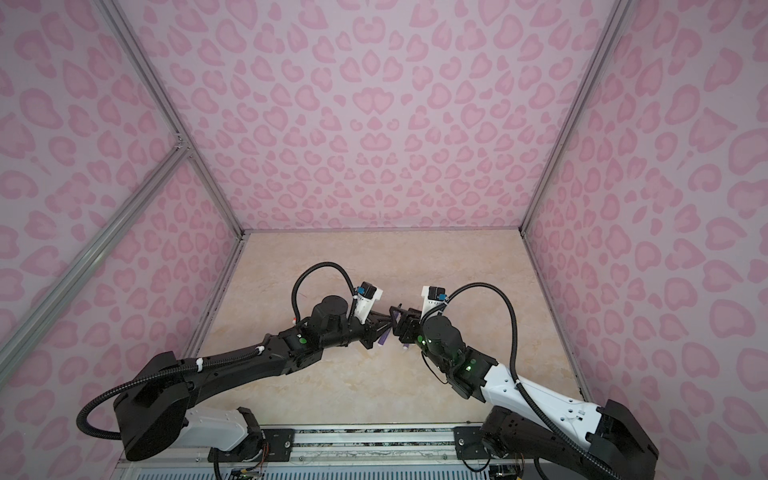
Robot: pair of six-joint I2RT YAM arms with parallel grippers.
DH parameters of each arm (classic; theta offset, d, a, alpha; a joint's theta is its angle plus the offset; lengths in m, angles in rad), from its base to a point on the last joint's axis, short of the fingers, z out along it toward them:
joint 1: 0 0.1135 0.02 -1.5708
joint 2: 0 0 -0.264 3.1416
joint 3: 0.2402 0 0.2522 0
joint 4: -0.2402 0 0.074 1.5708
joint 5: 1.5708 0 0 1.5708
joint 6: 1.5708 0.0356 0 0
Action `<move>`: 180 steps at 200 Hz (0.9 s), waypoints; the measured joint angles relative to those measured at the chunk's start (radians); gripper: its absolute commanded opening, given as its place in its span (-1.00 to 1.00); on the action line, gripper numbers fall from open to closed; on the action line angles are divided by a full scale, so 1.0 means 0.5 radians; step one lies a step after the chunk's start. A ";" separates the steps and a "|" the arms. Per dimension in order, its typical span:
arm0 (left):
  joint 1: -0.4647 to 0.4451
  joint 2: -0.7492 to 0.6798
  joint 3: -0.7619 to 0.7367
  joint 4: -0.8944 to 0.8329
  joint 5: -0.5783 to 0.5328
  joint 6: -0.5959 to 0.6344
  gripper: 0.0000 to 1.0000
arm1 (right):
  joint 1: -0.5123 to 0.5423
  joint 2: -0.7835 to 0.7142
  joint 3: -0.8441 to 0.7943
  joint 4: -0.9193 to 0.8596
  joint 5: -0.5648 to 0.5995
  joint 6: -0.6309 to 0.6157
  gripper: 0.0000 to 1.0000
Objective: Insert the pens into the pen caps
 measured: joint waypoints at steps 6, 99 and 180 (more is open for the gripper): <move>-0.008 -0.015 -0.006 0.004 -0.001 0.013 -0.92 | 0.004 0.011 0.000 0.016 0.000 0.011 0.24; -0.036 -0.014 0.005 -0.003 -0.076 0.069 -0.92 | 0.101 0.043 -0.005 0.133 0.002 0.086 -0.30; -0.040 0.010 0.023 -0.002 -0.105 0.073 -0.92 | 0.108 0.032 -0.014 0.085 0.084 0.123 -0.73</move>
